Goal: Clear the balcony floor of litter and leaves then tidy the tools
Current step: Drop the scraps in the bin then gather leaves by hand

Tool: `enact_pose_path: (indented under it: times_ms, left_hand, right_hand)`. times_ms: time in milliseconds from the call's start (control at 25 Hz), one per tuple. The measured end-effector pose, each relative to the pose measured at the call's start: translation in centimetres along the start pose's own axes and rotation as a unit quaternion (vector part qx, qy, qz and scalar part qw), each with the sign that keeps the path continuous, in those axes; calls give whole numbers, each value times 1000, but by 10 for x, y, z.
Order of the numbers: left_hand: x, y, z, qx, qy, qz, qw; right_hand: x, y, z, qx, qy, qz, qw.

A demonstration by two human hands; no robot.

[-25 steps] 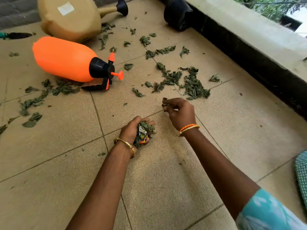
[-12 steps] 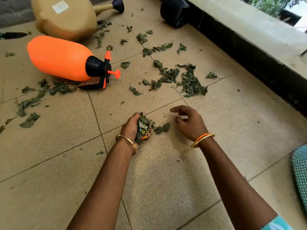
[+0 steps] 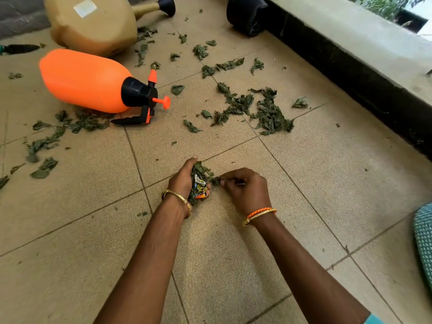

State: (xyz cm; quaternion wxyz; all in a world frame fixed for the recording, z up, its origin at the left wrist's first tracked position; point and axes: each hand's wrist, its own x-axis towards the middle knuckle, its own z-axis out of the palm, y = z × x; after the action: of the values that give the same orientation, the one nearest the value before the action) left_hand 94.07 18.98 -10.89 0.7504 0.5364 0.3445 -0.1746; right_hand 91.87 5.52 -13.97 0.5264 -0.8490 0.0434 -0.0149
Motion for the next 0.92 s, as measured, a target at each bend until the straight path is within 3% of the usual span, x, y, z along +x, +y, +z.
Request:
enact_pose_path:
  times_ms: [80, 160, 240, 280, 400, 520, 760, 920]
  left_hand:
    - [-1, -1, 1, 9, -10, -1, 1000]
    - [-4, 0, 2, 12, -29, 6, 999]
    - [-8, 4, 4, 5, -60, 6, 998]
    - [-10, 6, 6, 4, -80, 4, 997]
    - [-13, 8, 15, 20, -105, -2, 994]
    - [-9, 9, 25, 23, -103, -12, 994]
    - [0, 20, 43, 20, -76, -31, 996]
    - [0, 19, 48, 34, -58, -46, 997]
  right_hand:
    - [1, -10, -2, 165, -37, 94, 981]
    - [4, -17, -7, 322, -56, 159, 932]
    - [8, -22, -12, 398, -72, 190, 895]
    - [9, -23, -14, 389, -74, 184, 900]
    - [11, -24, -15, 214, -48, 114, 969]
    - [18, -24, -22, 33, -26, 29, 999]
    - [90, -7, -71, -133, 45, 18, 990]
    - [134, 16, -74, -284, 11, 35, 958]
